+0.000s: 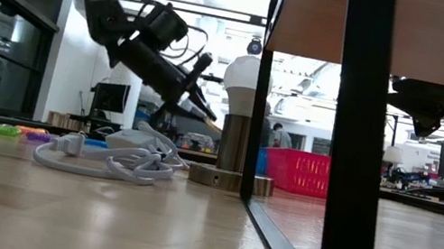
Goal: Pick & Place Office Desk Supplies
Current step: Put the right yellow crayon box into the yellow bin
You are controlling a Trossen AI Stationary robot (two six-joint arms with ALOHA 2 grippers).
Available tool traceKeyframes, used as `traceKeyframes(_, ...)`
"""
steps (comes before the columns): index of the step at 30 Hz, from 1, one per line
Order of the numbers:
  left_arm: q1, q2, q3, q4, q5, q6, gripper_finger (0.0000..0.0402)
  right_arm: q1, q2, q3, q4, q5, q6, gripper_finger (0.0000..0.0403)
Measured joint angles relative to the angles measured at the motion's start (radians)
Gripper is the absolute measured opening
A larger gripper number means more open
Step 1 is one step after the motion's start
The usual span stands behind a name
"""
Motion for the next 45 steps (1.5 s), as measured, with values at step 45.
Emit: traceKeyframes(45,-0.03,-0.034,0.414,-0.824,0.242,0.835,0.0028,0.0,0.0,0.0,0.0,0.0,0.0,0.013)
